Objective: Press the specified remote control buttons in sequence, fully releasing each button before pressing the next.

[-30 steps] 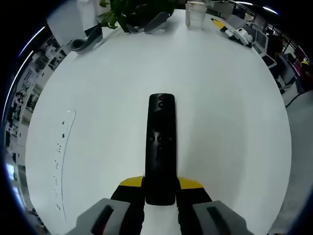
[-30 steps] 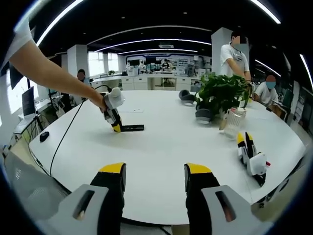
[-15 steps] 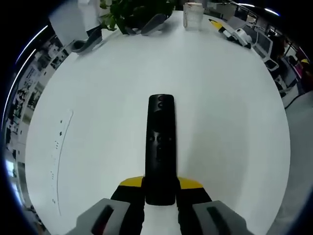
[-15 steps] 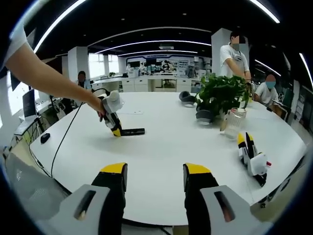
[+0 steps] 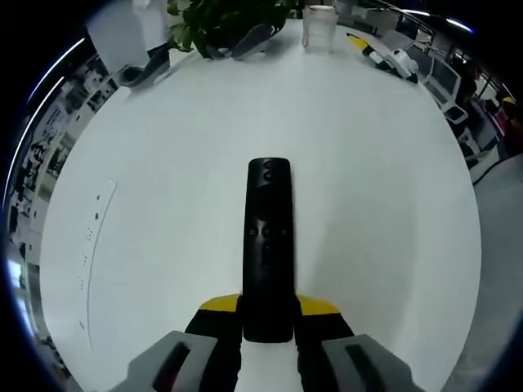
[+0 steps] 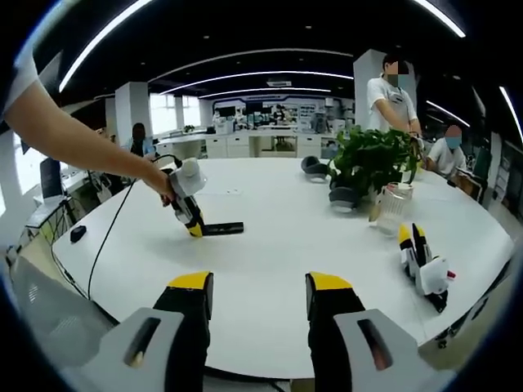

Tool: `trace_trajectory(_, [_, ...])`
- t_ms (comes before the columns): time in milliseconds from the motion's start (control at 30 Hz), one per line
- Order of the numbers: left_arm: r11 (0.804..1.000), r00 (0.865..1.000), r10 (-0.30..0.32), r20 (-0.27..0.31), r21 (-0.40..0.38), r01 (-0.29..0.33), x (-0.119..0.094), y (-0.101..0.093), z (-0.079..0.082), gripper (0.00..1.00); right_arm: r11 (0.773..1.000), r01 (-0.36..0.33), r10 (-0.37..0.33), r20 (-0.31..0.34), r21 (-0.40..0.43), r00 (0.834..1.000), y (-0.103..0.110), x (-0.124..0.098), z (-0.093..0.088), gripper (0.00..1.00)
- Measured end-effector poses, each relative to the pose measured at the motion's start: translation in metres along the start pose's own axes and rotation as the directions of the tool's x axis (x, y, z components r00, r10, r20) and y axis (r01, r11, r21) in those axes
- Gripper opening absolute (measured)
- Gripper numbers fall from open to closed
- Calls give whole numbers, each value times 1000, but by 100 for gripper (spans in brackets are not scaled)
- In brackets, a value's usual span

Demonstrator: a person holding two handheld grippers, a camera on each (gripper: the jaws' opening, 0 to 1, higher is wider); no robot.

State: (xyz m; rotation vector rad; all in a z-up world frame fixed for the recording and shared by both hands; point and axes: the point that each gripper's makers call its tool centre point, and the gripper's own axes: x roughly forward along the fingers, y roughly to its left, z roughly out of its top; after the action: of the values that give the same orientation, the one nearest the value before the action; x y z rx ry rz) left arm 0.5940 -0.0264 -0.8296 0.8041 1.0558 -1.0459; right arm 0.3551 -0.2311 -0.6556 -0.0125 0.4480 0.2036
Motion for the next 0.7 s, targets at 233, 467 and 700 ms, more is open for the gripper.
trace_trajectory(233, [1000, 1000, -6, 8, -3, 6, -1, -9, -1, 24, 1000, -1, 1, 3, 6, 1000, -1, 0, 1, 46])
trace_trajectory(467, [1000, 1000, -3, 14, -3, 3, -1, -19, -2, 24, 1000, -8, 8, 6, 10, 1000, 0, 0, 1, 46])
trace_trajectory(700, [1000, 1000, -1, 31, -17, 2, -2, -30, -3, 24, 1000, -15, 15, 11, 10, 1000, 1, 0, 2, 45])
